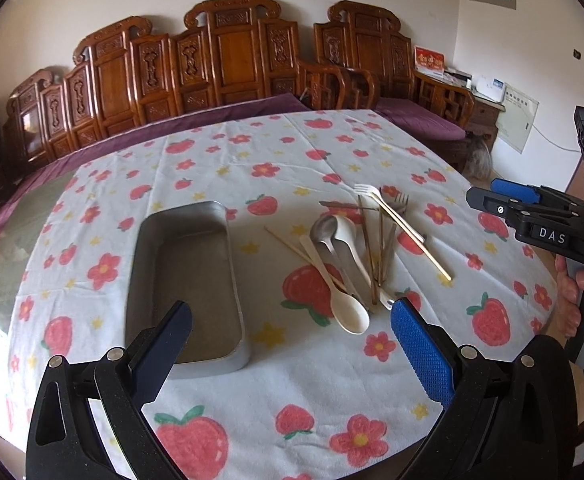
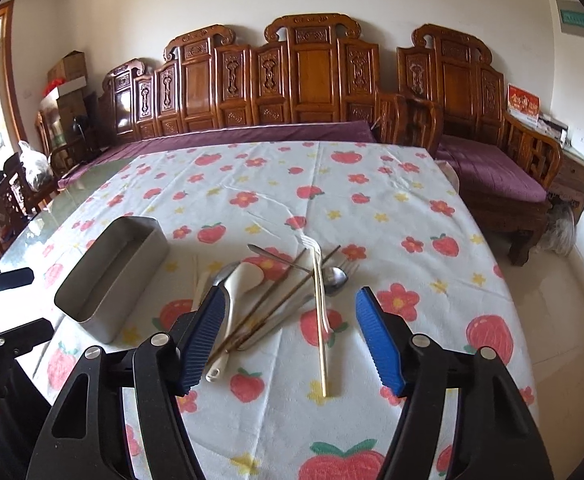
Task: Organize utensils
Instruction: 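Reach the left tool into the utensil pile and grasp a white plastic spoon, then lift the white plastic spoon with the left tool while the right tool grasps a steel spoon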
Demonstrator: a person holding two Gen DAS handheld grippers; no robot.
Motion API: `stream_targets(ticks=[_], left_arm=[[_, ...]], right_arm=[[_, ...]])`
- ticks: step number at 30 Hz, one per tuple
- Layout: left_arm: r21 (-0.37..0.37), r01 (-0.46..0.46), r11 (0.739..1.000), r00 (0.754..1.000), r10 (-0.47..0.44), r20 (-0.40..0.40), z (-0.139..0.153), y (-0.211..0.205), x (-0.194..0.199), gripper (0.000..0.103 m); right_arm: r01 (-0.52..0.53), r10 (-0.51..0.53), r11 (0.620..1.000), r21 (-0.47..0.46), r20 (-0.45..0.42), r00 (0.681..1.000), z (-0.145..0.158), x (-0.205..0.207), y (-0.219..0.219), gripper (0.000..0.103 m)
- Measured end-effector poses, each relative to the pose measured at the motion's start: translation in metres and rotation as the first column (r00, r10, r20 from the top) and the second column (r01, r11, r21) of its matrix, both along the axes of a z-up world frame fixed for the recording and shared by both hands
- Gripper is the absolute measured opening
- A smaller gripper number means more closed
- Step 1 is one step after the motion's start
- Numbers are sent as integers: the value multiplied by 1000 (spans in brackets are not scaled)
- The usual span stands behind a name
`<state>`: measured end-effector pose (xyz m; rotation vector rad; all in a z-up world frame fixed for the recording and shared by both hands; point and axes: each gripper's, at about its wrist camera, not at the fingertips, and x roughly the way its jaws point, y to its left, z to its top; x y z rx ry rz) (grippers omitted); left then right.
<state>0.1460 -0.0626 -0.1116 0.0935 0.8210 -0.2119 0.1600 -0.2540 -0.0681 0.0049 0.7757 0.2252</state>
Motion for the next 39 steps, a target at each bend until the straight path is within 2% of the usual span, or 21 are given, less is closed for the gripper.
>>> stream_targets(ticks=[6, 11, 14, 18, 21, 23, 29, 31, 39], left_arm=[[11, 39, 999, 996, -38, -76, -25, -26, 17, 82], [9, 60, 998, 988, -58, -146, -55, -43, 30, 69], [31, 82, 996, 982, -76, -172, -74, -55, 38, 63], [50, 101, 994, 976, -89, -198, -93, -64, 46, 50], [63, 115, 991, 975, -100, -199, -101, -67, 48, 49], [72, 127, 989, 971, -109, -213, -108, -70, 48, 42], [70, 141, 987, 970, -124, -209, -113, -69, 49, 22], [46, 141, 989, 969, -128, -212, -112, -65, 48, 5], [-42, 156, 987, 976, -161, -144, -94, -45, 40, 4]], right_arm=[[5, -5, 1000, 7, -77, 997, -30, 7, -11, 68], [5, -5, 1000, 4, -94, 996, -43, 11, -17, 68], [5, -6, 1000, -12, -102, 995, -49, 13, -19, 68], [6, -9, 1000, -23, -118, 993, -56, 16, -22, 68], [8, -10, 1000, -19, -132, 991, -61, 17, -22, 68], [3, -6, 1000, -23, -137, 991, -63, 17, -21, 68], [-5, 1, 1000, -30, -129, 992, -61, 15, -18, 68], [-4, 0, 1000, -29, -127, 992, -60, 14, -18, 68], [-14, 8, 999, -40, -132, 991, -62, 14, -15, 68]])
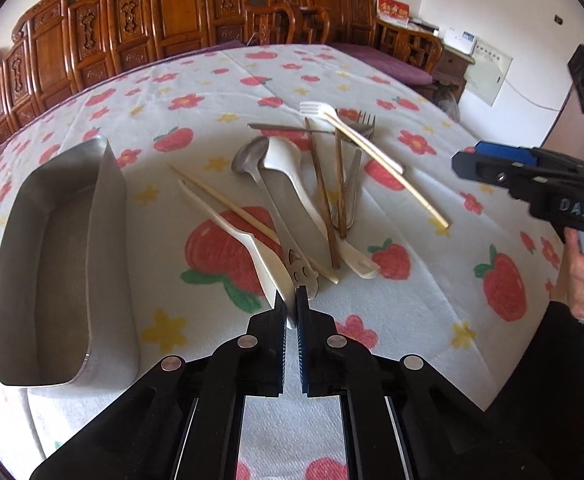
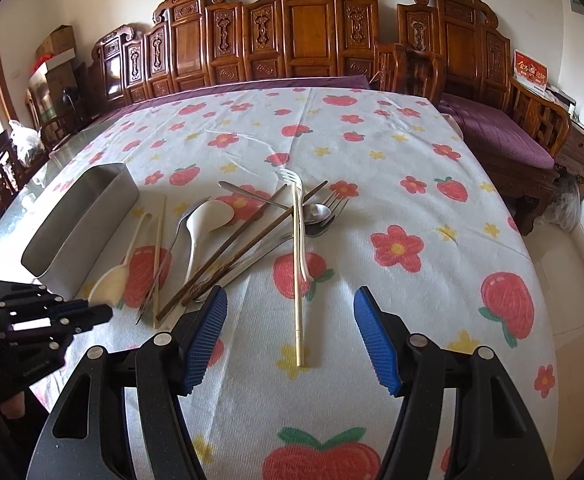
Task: Organize utensils
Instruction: 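Lift the white plastic spoon with the left tool while the right tool grasps a steel spoon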
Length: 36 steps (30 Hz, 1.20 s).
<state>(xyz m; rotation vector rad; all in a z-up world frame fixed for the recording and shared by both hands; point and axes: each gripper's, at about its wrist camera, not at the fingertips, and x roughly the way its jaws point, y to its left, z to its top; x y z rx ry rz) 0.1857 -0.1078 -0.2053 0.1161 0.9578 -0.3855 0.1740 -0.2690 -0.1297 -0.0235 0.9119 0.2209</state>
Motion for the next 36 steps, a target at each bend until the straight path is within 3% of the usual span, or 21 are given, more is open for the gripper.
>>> stream_targets(ticks=[13, 24, 30, 36], left_arm=[[-72, 80, 994, 993, -73, 91, 37, 22, -6, 4], [-102, 70, 992, 993, -60, 102, 60, 50, 8, 4], [-114, 66, 991, 992, -53, 111, 66, 57, 6, 4], [-153, 53, 987, 992, -34, 120, 70, 71, 4, 4]], right_arm=[[-68, 68, 998, 0, -3, 998, -10, 0, 43, 68], [-130, 132, 986, 108, -10, 991, -28, 35, 106, 30], [-114, 125, 985, 128, -75, 989, -48, 57, 128, 20], [-84, 96, 992, 91, -134, 986, -59, 65, 134, 19]])
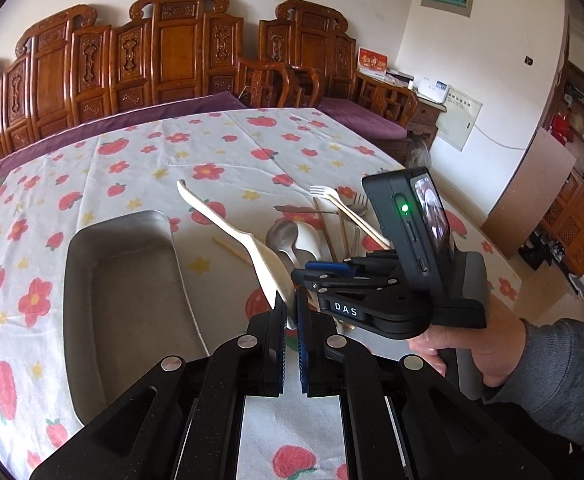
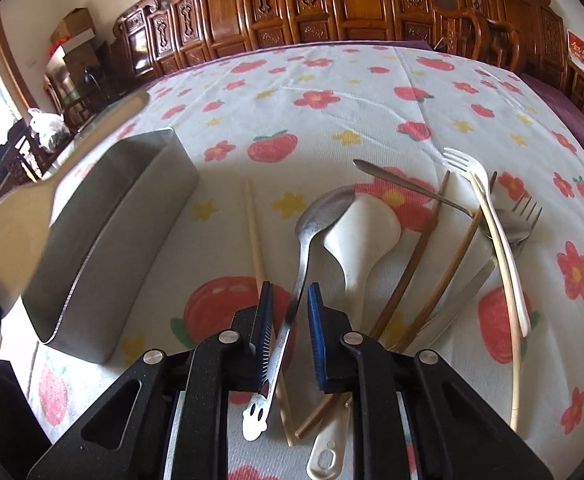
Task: Organize utensils
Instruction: 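Lift the white plastic spoon with the left tool while the right tool grasps a steel spoon, then drop the white spoon into the tray with the left tool while the right tool carries the steel spoon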
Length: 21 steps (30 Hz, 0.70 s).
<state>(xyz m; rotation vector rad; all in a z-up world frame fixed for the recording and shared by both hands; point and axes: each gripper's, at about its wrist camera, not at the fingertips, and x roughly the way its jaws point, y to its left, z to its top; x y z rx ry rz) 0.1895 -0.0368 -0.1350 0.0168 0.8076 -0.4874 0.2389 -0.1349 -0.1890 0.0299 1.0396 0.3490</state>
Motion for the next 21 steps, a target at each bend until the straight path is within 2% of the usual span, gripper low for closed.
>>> stream_targets(ticks=[4, 6, 11, 14, 21], left_arm=[[-2, -17, 1000, 1000, 17, -2, 1, 13, 4, 4], [-9, -27, 1000, 1000, 27, -7, 1, 22, 5, 4], [-18, -39, 999, 999, 39, -27, -2, 41, 11, 4], [-27, -38, 999, 998, 37, -54, -8, 51, 15, 4], [-30, -49, 998, 990, 45, -137, -27, 67, 24, 4]], right_arm=[[15, -15, 1000, 2, -19, 1000, -4, 3, 1, 18], [23, -23, 1000, -4, -22, 1000, -5, 4, 1, 13], [59, -58, 998, 15, -37, 998, -6, 6, -2, 8], [68, -67, 998, 10, -21, 998, -2, 5, -1, 2], [56, -56, 998, 16, 37, 998, 20, -1, 5, 2]])
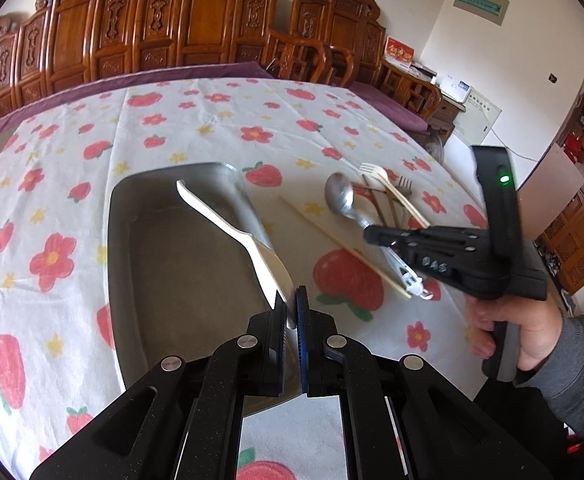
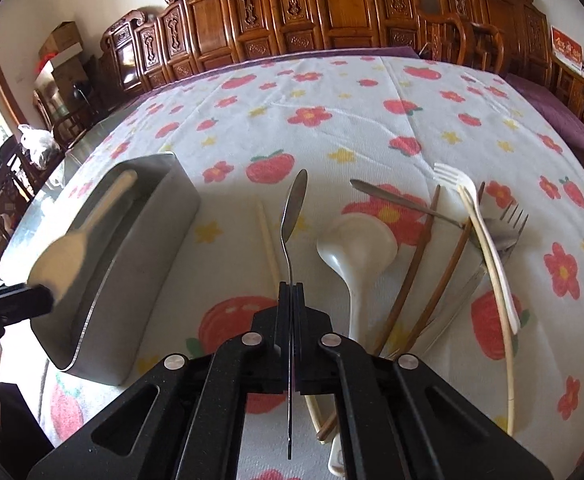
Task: Organize utensils
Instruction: 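Drop the white spoon into the tray with the left tool while the right tool carries the steel spoon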
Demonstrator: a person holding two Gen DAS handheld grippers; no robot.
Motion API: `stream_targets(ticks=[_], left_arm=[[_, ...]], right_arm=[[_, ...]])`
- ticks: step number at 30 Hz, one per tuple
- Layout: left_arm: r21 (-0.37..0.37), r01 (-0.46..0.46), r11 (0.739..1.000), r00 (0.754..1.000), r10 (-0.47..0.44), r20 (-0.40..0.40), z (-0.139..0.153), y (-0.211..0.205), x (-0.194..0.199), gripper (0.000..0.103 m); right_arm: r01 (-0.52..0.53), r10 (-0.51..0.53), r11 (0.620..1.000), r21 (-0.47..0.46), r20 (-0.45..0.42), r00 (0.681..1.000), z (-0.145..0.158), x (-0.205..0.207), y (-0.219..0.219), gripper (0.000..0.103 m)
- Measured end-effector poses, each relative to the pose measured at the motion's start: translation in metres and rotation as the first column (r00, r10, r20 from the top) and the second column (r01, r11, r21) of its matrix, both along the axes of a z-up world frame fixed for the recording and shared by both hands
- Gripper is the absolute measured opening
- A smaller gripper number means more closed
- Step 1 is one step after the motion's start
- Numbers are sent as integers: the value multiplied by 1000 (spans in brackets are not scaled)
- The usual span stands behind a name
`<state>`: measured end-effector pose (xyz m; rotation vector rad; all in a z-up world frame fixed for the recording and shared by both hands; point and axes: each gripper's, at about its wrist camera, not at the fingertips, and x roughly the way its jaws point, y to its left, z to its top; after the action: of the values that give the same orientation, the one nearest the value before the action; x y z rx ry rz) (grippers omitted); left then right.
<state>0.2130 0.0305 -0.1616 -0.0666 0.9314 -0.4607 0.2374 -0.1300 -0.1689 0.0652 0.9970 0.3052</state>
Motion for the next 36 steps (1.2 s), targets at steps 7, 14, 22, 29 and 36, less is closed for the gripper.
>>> stream_targets(ticks=[7, 14, 22, 29, 36], left_arm=[[22, -39, 999, 996, 41, -85, -22, 8, 13, 4], [54, -105, 993, 986, 111, -123, -29, 18, 20, 13], [65, -151, 986, 987, 154, -48, -7, 32, 9, 29], [133, -239, 962, 971, 236, 36, 9, 49, 3, 57], [165, -317, 934, 948, 307, 83, 15, 74, 2, 69]], right_arm=[[-29, 28, 999, 21, 46, 999, 27, -8, 6, 2], [-76, 73, 996, 37, 76, 994, 52, -19, 23, 2], [-122, 117, 991, 50, 87, 989, 70, -22, 53, 2], [-157, 153, 986, 56, 76, 985, 68, -18, 86, 2], [-180, 176, 981, 77, 61, 982, 61, -8, 117, 2]])
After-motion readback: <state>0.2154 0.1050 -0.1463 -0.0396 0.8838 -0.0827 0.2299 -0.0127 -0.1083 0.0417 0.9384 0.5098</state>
